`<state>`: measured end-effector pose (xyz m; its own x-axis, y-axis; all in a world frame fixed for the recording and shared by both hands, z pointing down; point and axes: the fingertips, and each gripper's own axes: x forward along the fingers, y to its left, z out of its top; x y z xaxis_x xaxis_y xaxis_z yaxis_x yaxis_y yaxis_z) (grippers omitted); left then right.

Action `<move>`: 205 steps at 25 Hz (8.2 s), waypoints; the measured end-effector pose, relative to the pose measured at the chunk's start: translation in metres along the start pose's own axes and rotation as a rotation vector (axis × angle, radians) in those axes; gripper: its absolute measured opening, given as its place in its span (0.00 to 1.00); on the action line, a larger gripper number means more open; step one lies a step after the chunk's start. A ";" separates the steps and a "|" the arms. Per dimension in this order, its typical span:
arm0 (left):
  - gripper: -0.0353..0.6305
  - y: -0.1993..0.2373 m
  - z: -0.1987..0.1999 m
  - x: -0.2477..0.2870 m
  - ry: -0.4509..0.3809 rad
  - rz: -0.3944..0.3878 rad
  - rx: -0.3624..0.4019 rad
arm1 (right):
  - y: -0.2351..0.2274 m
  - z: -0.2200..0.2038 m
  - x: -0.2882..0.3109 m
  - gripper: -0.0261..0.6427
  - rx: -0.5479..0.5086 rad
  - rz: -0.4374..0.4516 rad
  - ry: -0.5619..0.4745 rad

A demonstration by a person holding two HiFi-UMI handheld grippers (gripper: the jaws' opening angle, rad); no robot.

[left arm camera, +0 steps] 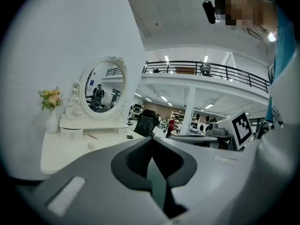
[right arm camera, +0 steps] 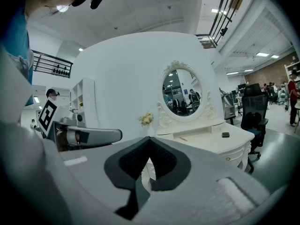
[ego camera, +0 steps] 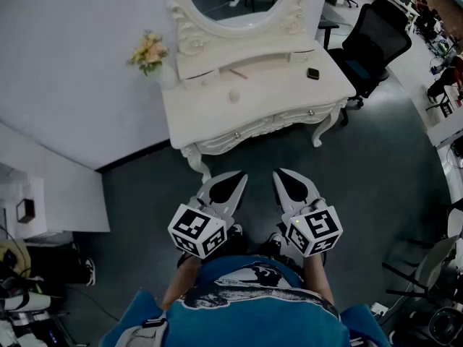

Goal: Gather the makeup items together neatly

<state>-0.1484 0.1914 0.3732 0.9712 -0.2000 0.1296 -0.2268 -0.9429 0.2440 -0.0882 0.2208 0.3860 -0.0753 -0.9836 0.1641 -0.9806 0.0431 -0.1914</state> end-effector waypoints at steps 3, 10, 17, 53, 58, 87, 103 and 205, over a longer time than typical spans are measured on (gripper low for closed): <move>0.08 0.001 -0.003 -0.003 0.001 0.006 -0.003 | 0.001 -0.003 0.000 0.04 -0.001 -0.005 0.013; 0.08 0.007 -0.011 -0.007 0.026 0.002 0.035 | 0.008 -0.003 0.002 0.04 0.040 -0.019 -0.017; 0.08 0.010 -0.018 -0.008 0.059 -0.037 0.041 | 0.014 -0.009 0.008 0.04 0.046 -0.041 -0.016; 0.08 0.059 -0.041 0.059 0.171 -0.136 0.020 | -0.034 -0.045 0.054 0.05 0.102 -0.154 0.099; 0.08 0.084 -0.028 0.115 0.164 -0.060 0.006 | -0.087 -0.032 0.086 0.05 0.041 -0.096 0.126; 0.08 0.149 -0.002 0.254 0.189 0.287 -0.061 | -0.255 -0.020 0.212 0.05 0.037 0.187 0.269; 0.08 0.285 0.049 0.209 0.122 0.284 -0.027 | -0.180 -0.070 0.342 0.10 -0.367 0.217 0.499; 0.07 0.314 0.034 0.366 0.175 0.508 -0.158 | -0.619 -0.124 0.351 0.59 -0.038 -0.253 0.697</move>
<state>0.1387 -0.1872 0.4644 0.7133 -0.5586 0.4231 -0.6843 -0.6854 0.2487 0.4703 -0.1294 0.6824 0.0683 -0.6257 0.7771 -0.9879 -0.1512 -0.0349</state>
